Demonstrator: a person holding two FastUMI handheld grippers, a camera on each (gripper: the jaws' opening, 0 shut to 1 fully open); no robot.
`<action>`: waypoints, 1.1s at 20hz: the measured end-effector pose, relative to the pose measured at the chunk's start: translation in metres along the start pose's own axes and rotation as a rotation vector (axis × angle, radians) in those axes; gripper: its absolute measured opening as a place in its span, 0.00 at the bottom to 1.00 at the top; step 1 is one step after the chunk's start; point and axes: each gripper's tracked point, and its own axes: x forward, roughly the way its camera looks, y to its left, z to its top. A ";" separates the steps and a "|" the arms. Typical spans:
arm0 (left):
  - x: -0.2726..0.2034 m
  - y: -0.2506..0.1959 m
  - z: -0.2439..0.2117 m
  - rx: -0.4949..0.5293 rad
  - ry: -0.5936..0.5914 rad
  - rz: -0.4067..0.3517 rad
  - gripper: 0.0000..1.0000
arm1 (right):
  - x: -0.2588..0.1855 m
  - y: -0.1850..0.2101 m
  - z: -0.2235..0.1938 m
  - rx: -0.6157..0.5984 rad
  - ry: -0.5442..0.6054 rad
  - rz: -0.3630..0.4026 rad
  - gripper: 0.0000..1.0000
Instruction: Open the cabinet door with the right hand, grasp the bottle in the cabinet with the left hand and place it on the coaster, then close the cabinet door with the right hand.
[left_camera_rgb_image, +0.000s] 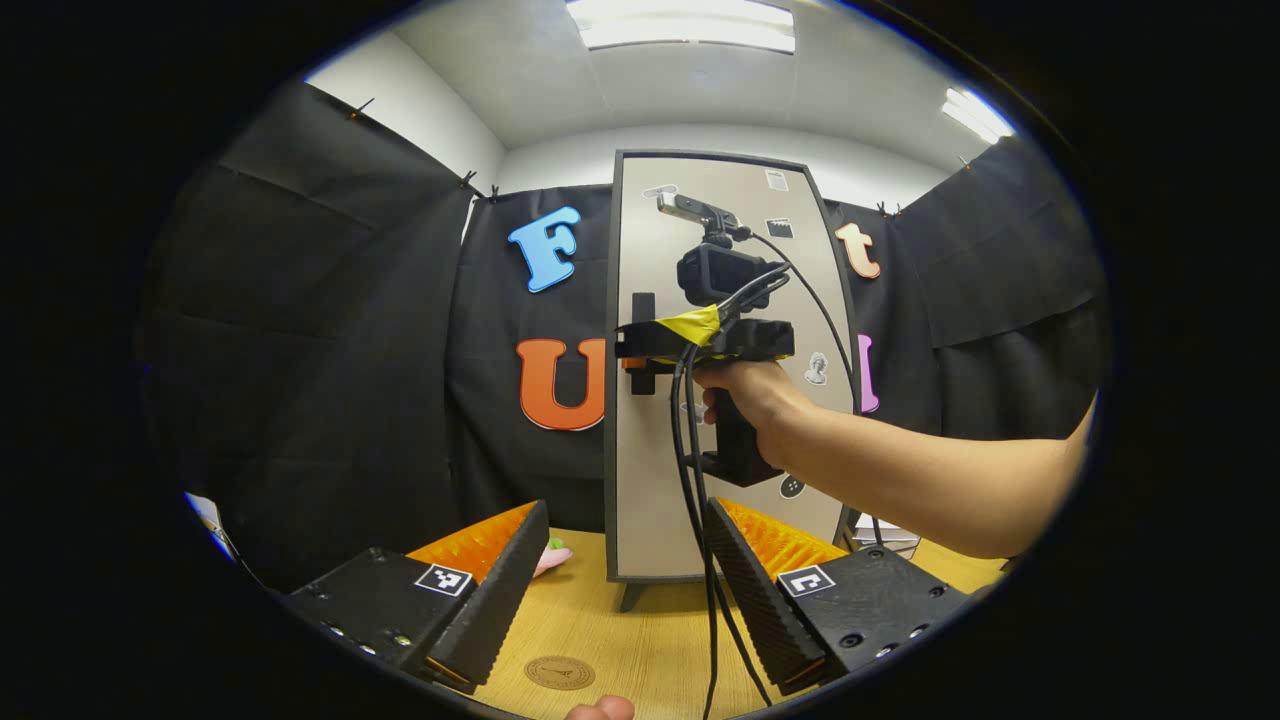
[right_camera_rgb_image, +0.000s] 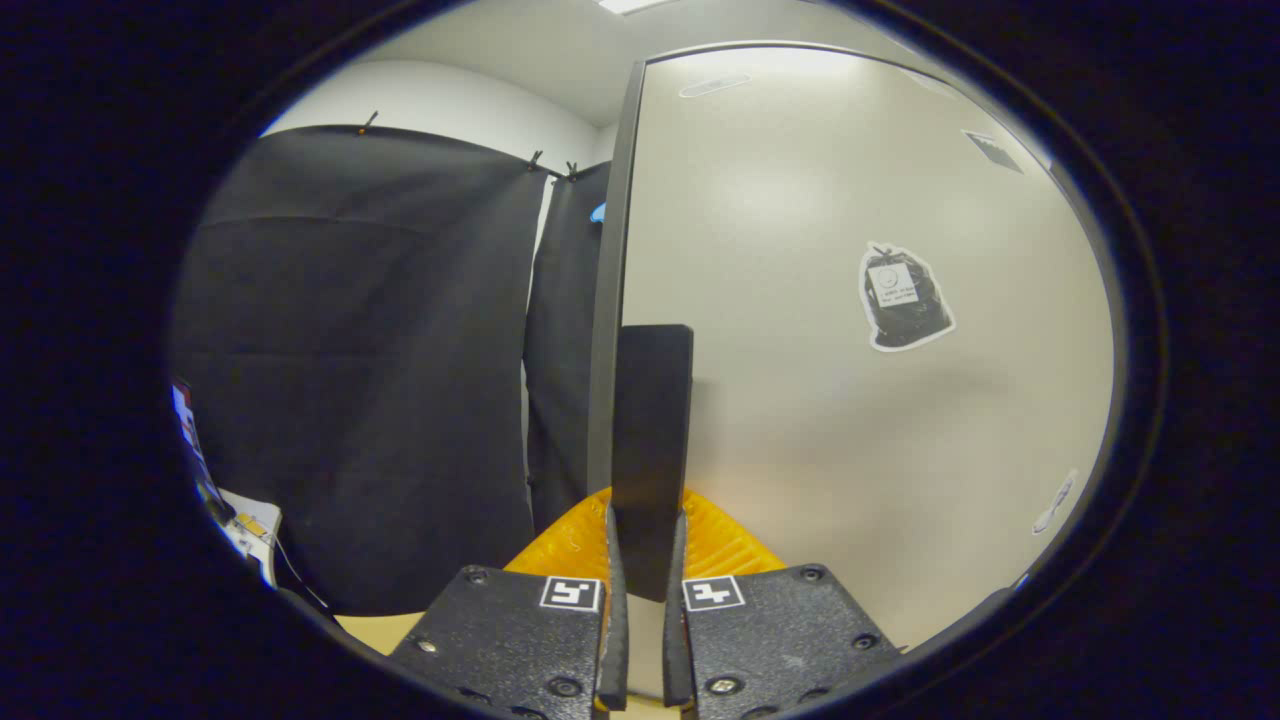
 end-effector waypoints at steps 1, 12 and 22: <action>-0.002 0.002 0.000 0.001 -0.002 0.005 0.95 | 0.000 0.000 0.000 -0.008 0.004 0.000 0.16; -0.019 0.033 0.003 0.006 -0.007 0.066 0.95 | -0.028 0.007 0.000 0.009 0.001 0.087 0.16; -0.018 0.042 0.002 -0.001 -0.001 0.078 0.95 | -0.050 -0.001 -0.003 0.025 -0.023 0.154 0.15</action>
